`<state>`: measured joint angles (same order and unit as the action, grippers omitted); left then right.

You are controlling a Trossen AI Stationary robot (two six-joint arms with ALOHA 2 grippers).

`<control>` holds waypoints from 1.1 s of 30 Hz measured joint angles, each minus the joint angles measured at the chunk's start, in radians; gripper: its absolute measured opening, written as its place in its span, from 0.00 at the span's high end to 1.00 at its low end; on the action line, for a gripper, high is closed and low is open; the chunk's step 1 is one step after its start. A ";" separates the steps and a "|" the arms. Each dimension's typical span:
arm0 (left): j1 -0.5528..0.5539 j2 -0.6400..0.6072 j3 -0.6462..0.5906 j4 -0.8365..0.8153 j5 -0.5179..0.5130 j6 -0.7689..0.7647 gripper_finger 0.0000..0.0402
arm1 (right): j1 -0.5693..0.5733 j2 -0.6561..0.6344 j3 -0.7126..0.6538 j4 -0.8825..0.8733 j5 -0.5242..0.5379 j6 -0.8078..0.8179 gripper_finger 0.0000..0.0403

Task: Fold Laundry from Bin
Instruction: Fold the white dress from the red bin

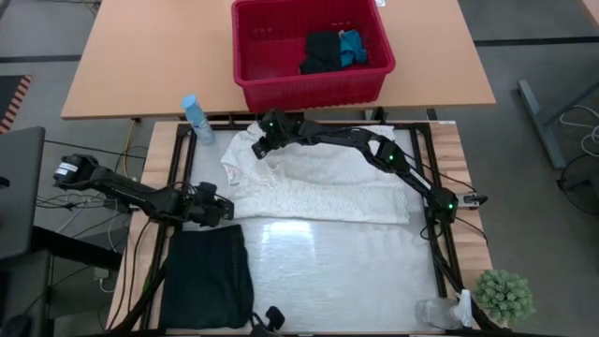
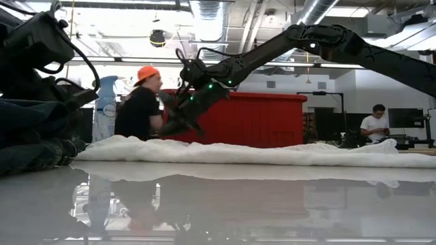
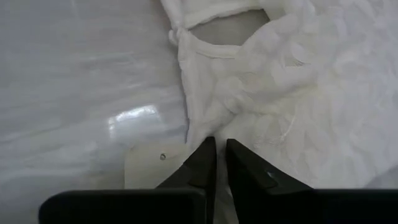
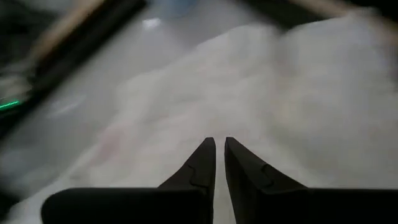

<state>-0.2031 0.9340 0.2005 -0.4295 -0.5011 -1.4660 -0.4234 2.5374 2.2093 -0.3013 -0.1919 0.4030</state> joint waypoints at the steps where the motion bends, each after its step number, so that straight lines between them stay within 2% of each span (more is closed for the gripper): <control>1: 0.000 0.000 0.000 -0.001 0.005 0.002 0.93 | -0.004 -0.002 0.004 0.002 -0.072 -0.009 0.85; 4: 0.000 -0.002 0.000 0.003 0.016 0.005 0.93 | -0.011 -0.015 0.043 -0.040 -0.262 -0.088 0.85; 6: 0.000 -0.003 0.000 0.008 0.025 0.005 0.93 | -0.018 -0.036 0.078 -0.136 -0.301 -0.169 0.85; 10: 0.000 -0.016 0.000 0.005 0.042 0.016 0.93 | -0.036 -0.075 0.144 -0.399 -0.296 -0.423 0.85; 13: 0.000 -0.031 -0.001 -0.004 0.051 0.025 0.93 | -0.048 -0.133 0.131 -0.593 -0.245 -0.667 0.85; 17: 0.000 -0.039 -0.002 -0.006 0.052 0.029 0.93 | -0.026 -0.156 0.127 -0.748 -0.202 -0.889 0.85; 23: 0.000 -0.038 -0.002 0.000 0.054 0.023 0.93 | 0.018 -0.143 0.124 -0.728 -0.157 -0.919 0.85; 29: 0.000 -0.038 -0.002 0.016 0.062 0.013 0.93 | 0.052 -0.143 0.124 -0.637 -0.002 -0.928 0.85; 33: -0.001 -0.038 -0.003 0.045 0.072 0.034 0.93 | 0.067 -0.143 0.125 -0.662 -0.011 -0.926 0.85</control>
<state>-0.2039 0.8963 0.1978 -0.3848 -0.4294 -1.4324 -0.3565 2.3943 2.3341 -0.9636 -0.2024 -0.5229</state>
